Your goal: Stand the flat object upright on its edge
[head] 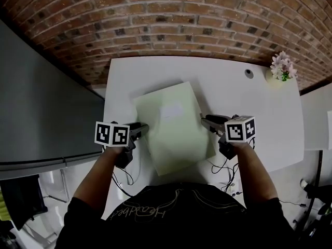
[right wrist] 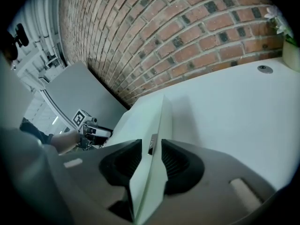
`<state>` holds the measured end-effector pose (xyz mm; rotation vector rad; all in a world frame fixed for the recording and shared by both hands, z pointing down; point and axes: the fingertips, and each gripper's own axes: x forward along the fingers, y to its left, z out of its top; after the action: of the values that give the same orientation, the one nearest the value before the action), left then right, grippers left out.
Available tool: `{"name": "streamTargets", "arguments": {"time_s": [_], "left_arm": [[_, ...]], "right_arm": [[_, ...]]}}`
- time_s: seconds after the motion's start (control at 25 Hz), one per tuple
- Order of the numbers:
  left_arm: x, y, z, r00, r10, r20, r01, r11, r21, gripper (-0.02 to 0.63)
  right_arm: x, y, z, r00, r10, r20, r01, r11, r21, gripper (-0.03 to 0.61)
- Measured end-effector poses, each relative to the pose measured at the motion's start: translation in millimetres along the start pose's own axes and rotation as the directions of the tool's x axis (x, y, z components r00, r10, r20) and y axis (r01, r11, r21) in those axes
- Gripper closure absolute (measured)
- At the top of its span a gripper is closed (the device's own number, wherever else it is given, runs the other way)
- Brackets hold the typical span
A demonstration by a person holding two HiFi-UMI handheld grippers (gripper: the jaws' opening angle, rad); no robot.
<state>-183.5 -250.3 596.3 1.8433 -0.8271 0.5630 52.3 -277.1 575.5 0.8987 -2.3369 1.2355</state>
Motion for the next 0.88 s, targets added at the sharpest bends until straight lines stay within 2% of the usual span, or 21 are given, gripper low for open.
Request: {"name": "streamTargets", "arguments": {"time_s": [0.28, 0.48, 0.64, 0.88], "left_arm": [[2, 0, 3, 0.999, -0.037, -0.017, 0.037, 0.999, -0.007, 0.439], [3, 0, 3, 0.998, -0.053, -0.03, 0.052, 0.998, -0.022, 0.439], [2, 0, 2, 0.998, -0.048, -0.031, 0.046, 0.998, -0.037, 0.439], [4, 0, 3, 1.0, -0.024, -0.005, 0.023, 0.997, -0.08, 0.439]], "right_arm": [[23, -10, 13, 0.997, 0.029, -0.068, -0.027, 0.999, 0.023, 0.443], [29, -11, 12, 0.99, 0.083, -0.112, -0.075, 0.994, 0.074, 0.443], [31, -10, 10, 0.984, 0.114, -0.134, -0.1, 0.989, 0.112, 0.443], [33, -13, 10, 0.981, 0.117, -0.154, -0.096, 0.986, 0.133, 0.443]]}}
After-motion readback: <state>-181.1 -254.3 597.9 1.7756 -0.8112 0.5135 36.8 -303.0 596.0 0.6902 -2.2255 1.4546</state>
